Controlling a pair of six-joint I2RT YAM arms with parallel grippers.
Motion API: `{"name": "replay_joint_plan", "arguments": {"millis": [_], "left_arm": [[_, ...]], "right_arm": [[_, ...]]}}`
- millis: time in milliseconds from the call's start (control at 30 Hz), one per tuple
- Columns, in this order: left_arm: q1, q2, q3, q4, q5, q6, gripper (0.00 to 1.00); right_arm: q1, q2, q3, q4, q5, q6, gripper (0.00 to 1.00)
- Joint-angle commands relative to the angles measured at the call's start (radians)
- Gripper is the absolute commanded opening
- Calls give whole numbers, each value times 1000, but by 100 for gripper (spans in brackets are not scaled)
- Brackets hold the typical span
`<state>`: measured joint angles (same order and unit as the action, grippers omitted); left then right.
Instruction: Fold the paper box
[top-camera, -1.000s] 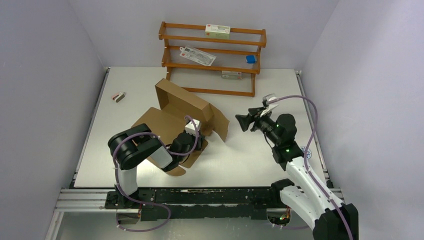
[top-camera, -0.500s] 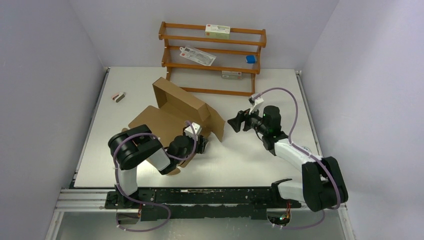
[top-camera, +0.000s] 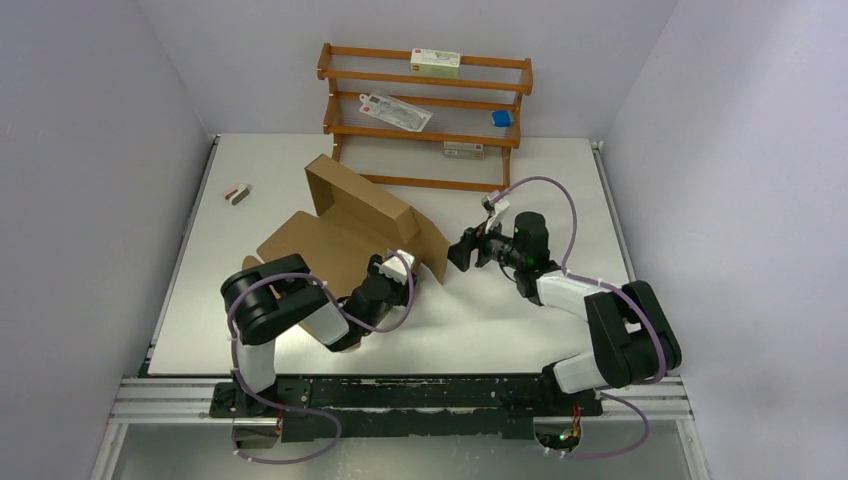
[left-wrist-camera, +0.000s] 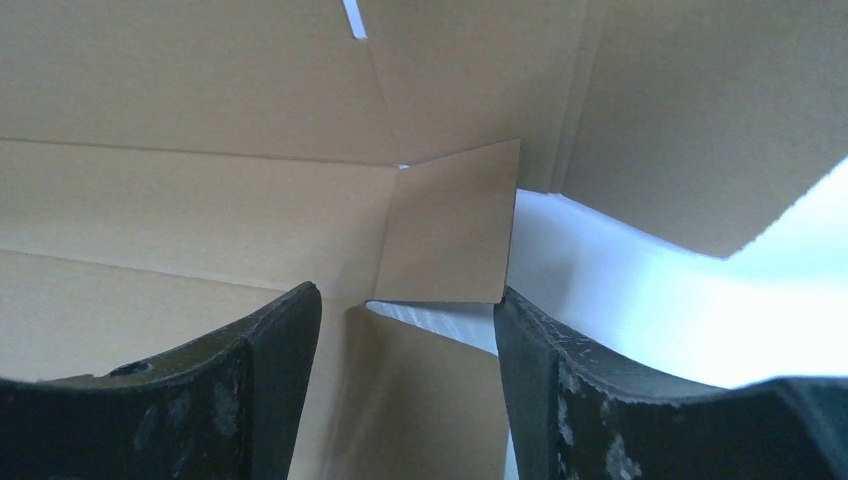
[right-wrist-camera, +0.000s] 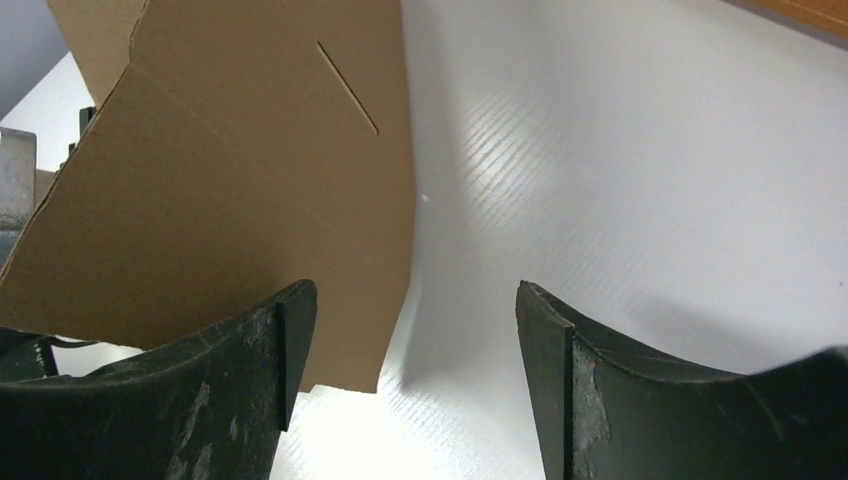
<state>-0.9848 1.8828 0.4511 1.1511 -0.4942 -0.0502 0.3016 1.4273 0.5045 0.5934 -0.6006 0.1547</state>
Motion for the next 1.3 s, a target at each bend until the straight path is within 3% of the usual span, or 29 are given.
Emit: {"name": "replay_joint_plan", "arguments": {"millis": [0,200,633,800,933,1133,1267], "left_arm": [[-5,1,31,24,-94,79,68],[29,11,43,36,-54,61,61],[167,18,3,73,144,-159,32],[206,8,-1,58,178,-209,25],[220,-9,6,26,174,-231,23],[234,-38,22,-36,164,-303,21],[242,-48,45,-93,151,-372,20]], "right_arm": [[7,17,22,61,-45,-7,77],[13,48,38,57,-87,-26,77],[95,148,127,73,-111,-78,78],[144,188,176,77,-66,-102,78],[175,182,151,121,64,-101,77],[238,144,92,157,243,-119,61],[276,127,44,198,338,-109,42]]}}
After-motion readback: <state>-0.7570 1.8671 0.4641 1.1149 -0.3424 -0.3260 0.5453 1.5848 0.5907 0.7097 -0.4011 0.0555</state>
